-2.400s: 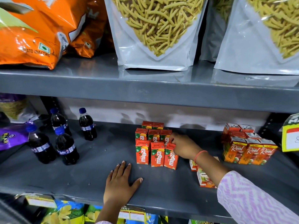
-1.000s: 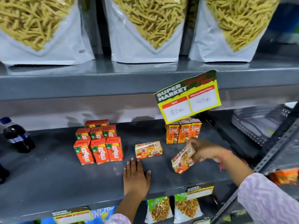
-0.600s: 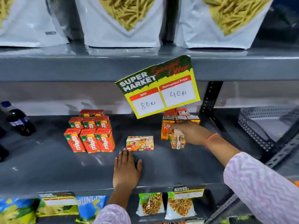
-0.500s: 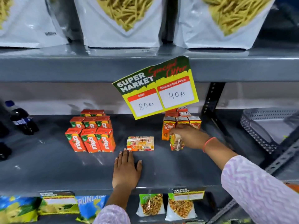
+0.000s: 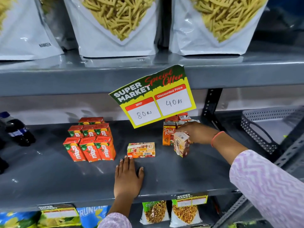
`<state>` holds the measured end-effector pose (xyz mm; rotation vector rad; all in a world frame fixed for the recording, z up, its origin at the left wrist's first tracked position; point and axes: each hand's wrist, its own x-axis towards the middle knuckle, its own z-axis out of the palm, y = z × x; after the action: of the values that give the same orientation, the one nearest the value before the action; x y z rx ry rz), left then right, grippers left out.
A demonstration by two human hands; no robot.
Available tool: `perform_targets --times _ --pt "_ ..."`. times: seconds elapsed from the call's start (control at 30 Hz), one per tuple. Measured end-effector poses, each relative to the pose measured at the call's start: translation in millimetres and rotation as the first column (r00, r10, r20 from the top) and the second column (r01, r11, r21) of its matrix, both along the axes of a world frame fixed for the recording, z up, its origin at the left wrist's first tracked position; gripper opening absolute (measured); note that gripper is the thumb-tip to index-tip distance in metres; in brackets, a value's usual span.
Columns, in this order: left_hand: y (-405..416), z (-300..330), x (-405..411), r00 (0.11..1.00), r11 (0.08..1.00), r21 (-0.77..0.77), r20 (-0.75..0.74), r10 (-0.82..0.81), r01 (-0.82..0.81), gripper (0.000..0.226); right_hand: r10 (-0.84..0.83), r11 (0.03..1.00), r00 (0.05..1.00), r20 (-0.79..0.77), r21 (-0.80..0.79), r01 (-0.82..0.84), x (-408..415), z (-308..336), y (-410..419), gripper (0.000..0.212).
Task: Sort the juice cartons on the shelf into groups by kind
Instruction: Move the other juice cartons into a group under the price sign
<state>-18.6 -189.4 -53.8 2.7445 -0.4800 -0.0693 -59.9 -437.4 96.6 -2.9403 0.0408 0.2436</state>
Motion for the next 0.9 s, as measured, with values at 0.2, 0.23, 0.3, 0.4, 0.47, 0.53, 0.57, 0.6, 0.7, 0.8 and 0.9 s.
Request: perform_targets --times 0.2,0.23,0.3,0.4,0.47,0.53,0.57,0.6,0.7,0.8,0.9 --pt "1 0 0 1.0 1.0 0.0 0.005 -0.006 0.006 0.064 -0.178 0.976 0.984 -0.017 -0.132 0.175 3 -5 -1 0.037" --pt "1 0 1 1.0 1.0 -0.001 0.006 -0.006 0.006 0.064 -0.197 0.971 0.98 -0.015 -0.144 0.193 2 -4 -1 0.04" --pt "1 0 1 1.0 1.0 -0.005 0.002 -0.005 0.005 0.064 -0.201 0.971 0.979 -0.021 -0.135 0.196 1 -3 -1 0.048" --pt "1 1 1 1.0 1.0 -0.008 -0.001 -0.009 0.009 0.064 -0.136 0.984 0.989 -0.049 -0.124 0.129 -1 -1 3 0.056" --pt "1 1 0 1.0 1.0 -0.004 0.004 -0.015 0.015 0.064 -0.131 0.978 0.99 -0.055 -0.168 0.121 0 -5 3 0.05" --pt "1 2 0 1.0 1.0 -0.008 0.003 -0.015 0.015 0.064 -0.173 0.967 0.984 -0.031 -0.195 0.164 1 -9 3 0.044" --pt "1 2 0 1.0 1.0 -0.01 0.002 -0.014 0.014 0.064 -0.195 0.96 0.981 -0.018 -0.209 0.188 1 -9 3 0.042" --pt "1 1 0 1.0 1.0 -0.012 0.002 -0.014 0.014 0.064 -0.213 0.953 0.977 -0.001 -0.22 0.207 1 -11 4 0.042" --pt "1 1 0 1.0 1.0 -0.016 0.006 -0.015 0.016 0.064 -0.278 0.945 0.959 0.053 -0.165 0.283 0 -16 5 0.043" --pt "1 1 0 1.0 1.0 -0.02 0.004 -0.018 0.018 0.064 -0.417 0.897 0.908 0.04 0.179 0.404 -5 -27 2 0.044" --pt "1 2 1 1.0 1.0 -0.013 0.0 -0.017 0.017 0.064 -0.535 0.674 0.842 -0.077 0.562 0.48 -18 -50 2 0.05"
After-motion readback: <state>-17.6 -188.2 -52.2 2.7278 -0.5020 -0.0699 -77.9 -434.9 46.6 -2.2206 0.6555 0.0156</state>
